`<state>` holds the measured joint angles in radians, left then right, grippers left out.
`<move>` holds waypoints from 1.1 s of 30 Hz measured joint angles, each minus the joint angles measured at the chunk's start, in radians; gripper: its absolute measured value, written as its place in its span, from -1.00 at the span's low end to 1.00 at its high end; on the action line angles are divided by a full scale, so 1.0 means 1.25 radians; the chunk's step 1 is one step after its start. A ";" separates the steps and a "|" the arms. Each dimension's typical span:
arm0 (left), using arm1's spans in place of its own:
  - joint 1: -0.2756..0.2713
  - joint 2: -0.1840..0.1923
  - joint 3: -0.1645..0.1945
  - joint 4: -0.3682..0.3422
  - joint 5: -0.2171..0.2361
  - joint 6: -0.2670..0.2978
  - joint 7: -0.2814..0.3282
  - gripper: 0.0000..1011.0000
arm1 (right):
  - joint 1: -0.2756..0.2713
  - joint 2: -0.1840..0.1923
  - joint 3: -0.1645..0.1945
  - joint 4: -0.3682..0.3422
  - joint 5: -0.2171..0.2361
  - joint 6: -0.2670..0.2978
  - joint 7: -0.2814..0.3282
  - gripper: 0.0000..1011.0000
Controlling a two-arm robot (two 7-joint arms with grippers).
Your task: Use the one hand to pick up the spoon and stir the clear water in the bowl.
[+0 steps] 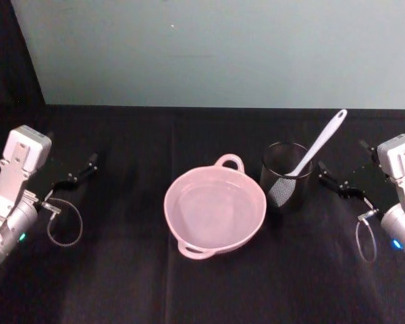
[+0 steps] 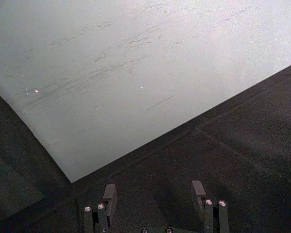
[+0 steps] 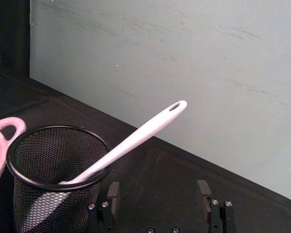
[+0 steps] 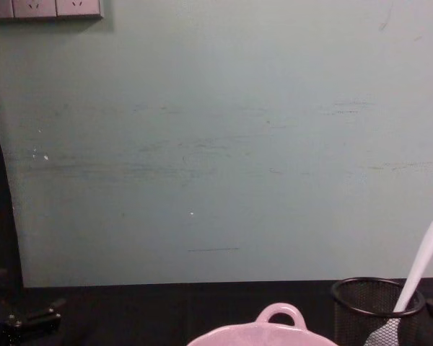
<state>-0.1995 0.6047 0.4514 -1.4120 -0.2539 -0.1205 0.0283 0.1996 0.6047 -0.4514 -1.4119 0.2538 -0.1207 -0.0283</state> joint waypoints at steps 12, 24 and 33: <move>0.000 0.000 0.000 0.000 0.000 0.000 0.000 1.00 | 0.000 0.000 0.000 0.000 0.000 0.000 0.000 0.98; 0.000 0.000 0.000 0.000 0.000 0.000 0.000 1.00 | 0.000 0.000 0.000 0.000 0.000 0.000 0.000 0.98; 0.000 0.000 0.000 0.000 0.000 0.000 0.000 1.00 | 0.000 0.000 0.000 0.000 0.000 0.000 0.000 0.98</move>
<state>-0.1995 0.6047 0.4514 -1.4120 -0.2539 -0.1206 0.0283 0.1996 0.6047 -0.4514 -1.4120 0.2539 -0.1206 -0.0283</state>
